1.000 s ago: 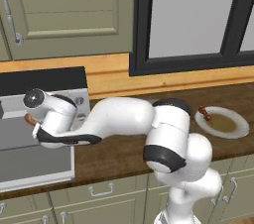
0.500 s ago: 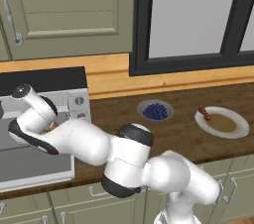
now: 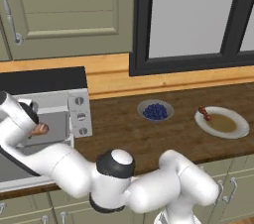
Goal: Pick up the kebab skewer and baguette bread, and place them inside the toaster oven. Close the toaster oven door and start by setting the timer.
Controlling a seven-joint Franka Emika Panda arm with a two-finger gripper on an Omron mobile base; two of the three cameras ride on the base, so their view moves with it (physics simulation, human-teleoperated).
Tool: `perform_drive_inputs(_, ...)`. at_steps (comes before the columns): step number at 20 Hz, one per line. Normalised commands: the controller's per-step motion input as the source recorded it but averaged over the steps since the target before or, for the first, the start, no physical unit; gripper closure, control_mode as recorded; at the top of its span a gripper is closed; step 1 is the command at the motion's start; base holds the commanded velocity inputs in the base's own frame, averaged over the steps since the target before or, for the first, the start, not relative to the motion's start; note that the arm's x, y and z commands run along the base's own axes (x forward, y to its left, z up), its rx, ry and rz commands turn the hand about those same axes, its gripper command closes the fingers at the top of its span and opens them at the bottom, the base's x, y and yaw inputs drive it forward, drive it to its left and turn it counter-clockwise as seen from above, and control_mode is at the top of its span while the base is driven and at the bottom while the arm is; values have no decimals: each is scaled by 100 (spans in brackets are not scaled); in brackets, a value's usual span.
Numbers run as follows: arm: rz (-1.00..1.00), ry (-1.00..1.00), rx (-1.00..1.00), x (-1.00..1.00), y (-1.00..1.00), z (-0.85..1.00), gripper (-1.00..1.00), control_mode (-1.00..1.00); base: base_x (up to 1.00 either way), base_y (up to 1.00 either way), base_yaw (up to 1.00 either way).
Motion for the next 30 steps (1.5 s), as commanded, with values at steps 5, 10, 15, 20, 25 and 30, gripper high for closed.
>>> perform_drive_inputs(5, 2, -30, 2, 0, 0, -1, -100, -100, 0, 0, 0)
perform_drive_inputs(10, 7, -43, 4, -49, 0, 6, -100, -100, 0, 0, 0)
perform_drive_inputs(15, -1, -14, 27, -60, -58, 52, -100, -100, 0, 0, 0)
perform_drive_inputs(20, -2, 0, 26, -34, -100, 58, -100, -100, 0, 0, 0)
perform_drive_inputs(25, -7, 0, 3, -38, -100, 24, -100, -100, 0, 0, 0)
perform_drive_inputs(30, -51, 1, 31, -4, -100, 12, -100, -100, 0, 0, 0)
